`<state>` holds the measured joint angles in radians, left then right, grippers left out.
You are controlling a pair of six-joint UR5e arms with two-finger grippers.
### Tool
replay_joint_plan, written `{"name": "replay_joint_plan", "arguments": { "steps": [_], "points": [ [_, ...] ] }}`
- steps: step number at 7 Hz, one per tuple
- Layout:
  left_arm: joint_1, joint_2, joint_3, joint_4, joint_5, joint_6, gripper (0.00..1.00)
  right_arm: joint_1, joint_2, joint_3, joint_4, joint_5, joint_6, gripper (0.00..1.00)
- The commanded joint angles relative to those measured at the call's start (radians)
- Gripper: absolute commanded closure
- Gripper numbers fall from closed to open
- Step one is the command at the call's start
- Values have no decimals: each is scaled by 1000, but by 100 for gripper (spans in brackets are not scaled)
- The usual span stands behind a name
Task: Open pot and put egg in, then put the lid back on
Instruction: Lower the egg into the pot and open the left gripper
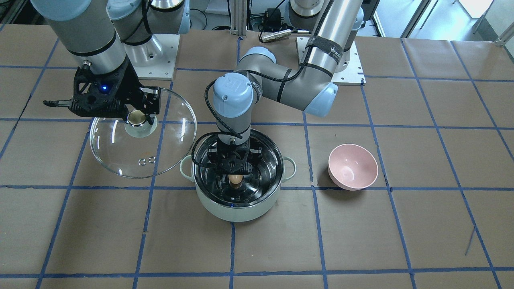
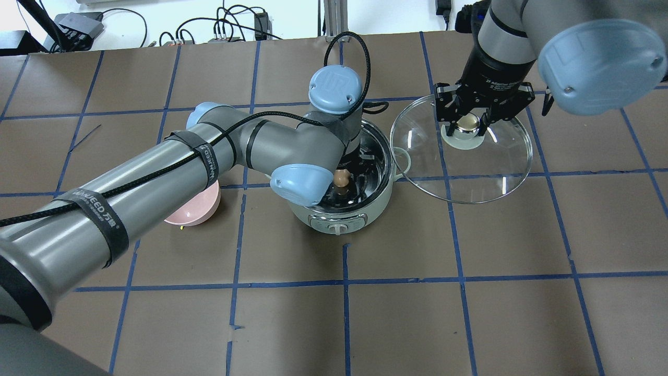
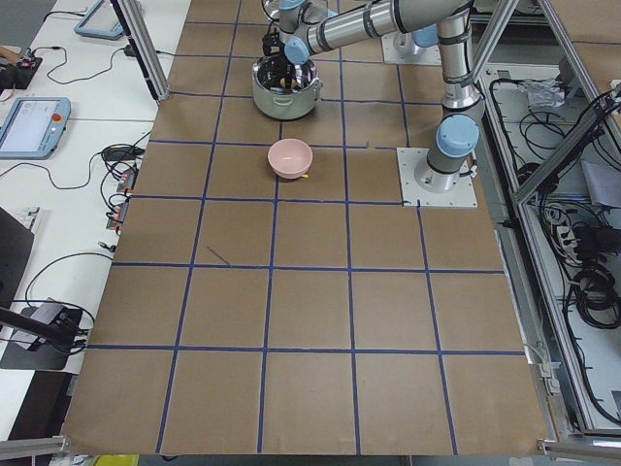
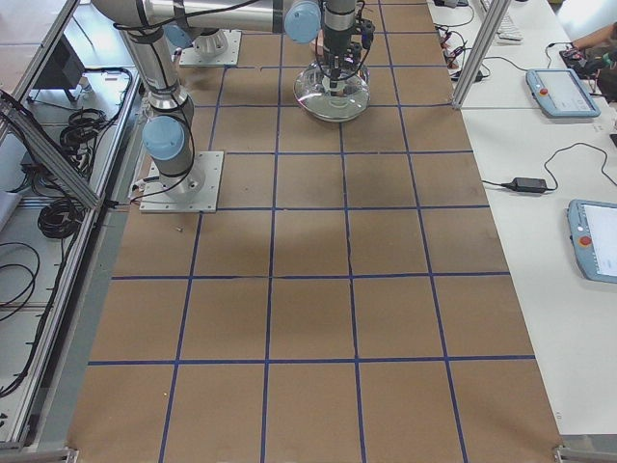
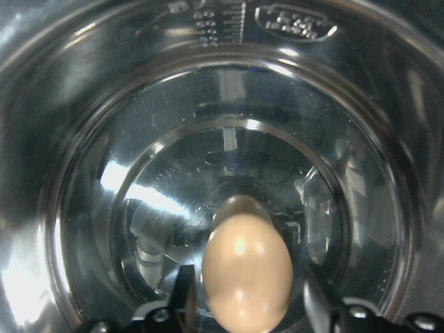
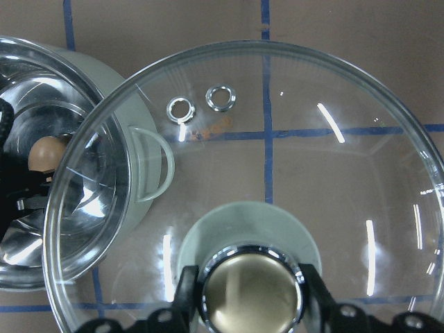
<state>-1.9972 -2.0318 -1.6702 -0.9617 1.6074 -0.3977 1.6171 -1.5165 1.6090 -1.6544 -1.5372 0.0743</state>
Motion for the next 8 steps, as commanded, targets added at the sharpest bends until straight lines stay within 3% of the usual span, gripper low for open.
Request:
{"name": "replay_joint_plan", "arguments": {
  "steps": [1,2,3,4,7,8],
  "points": [
    [0,4,3,0,2,-4,25,0,1,0,1,2,-2,62],
    [0,22,6,-8,3,-4,23,-2,1,5,2,2,1,63],
    [5,57,24,-20,6,-1,5,-3,-1,8,5,2,1,66],
    [26,124,21,-81,0,-1,0,-2,-1,9,5,2,1,66],
    [116,318,33,-317,-42,42,0,44,2,-3,-2,46,53,70],
    [173,391,41,-442,-43,159,0,94,28,-17,-11,51,134,70]
  ]
}}
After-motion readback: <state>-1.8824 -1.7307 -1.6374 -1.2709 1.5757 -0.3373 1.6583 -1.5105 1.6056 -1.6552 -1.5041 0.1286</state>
